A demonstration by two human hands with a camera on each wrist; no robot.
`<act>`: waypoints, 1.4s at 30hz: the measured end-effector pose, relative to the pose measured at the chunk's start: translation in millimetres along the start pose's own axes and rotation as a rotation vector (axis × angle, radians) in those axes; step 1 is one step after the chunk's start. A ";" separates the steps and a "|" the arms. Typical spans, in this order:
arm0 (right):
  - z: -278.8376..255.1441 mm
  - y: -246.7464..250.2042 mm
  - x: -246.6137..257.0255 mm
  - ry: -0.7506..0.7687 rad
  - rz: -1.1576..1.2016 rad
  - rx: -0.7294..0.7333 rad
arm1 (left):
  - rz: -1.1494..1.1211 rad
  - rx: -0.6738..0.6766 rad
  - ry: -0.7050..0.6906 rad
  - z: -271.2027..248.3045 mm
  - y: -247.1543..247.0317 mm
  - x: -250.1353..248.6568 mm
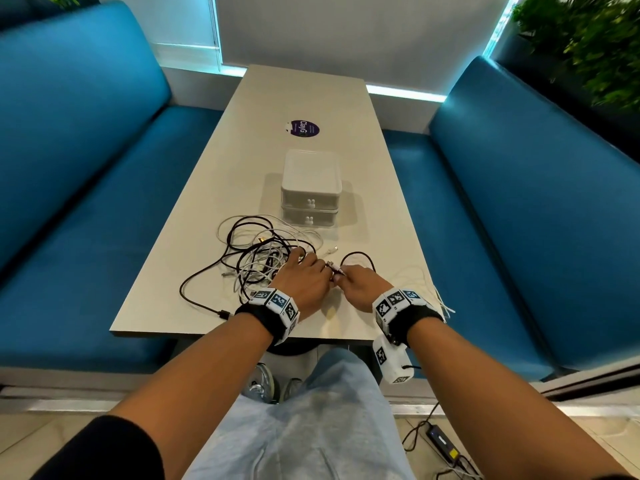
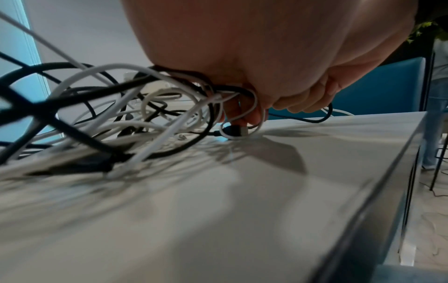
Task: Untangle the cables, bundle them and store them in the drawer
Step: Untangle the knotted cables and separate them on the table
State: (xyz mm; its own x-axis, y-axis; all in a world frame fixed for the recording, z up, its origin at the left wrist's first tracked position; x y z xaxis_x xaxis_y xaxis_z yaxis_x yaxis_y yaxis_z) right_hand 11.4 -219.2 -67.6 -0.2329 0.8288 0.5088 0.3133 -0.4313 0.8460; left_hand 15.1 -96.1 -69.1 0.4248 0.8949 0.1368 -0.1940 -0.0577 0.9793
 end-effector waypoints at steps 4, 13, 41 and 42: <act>-4.7 4.7 -4.7 -0.017 -0.024 0.012 | -0.035 0.005 -0.003 1.0 -1.5 -0.2; -40.0 57.4 -63.0 -0.282 -0.124 -0.114 | -0.021 -0.009 0.053 -5.5 -3.9 23.3; -3.9 -7.6 6.0 -0.023 -0.069 -0.008 | -0.053 0.108 0.104 1.4 -2.7 10.1; -4.9 -7.1 4.6 -0.032 -0.093 0.002 | -0.047 0.107 0.096 0.9 -3.5 10.2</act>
State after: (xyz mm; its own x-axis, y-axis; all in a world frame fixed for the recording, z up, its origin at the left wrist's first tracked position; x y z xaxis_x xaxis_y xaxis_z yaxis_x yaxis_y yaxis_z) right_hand 3.6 -214.1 -70.5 -0.2311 0.8763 0.4227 0.2934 -0.3514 0.8890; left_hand 20.9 -87.2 -71.1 0.3440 0.9355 0.0804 -0.0782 -0.0568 0.9953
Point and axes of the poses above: each hand's wrist, its own z-axis towards the middle knuckle, its own y-axis out of the back of the hand, x = y × z, the point moved 5 cm from there along z, towards the middle knuckle, and after that the axes turned 15 degrees about y, right-handed, at the moved point
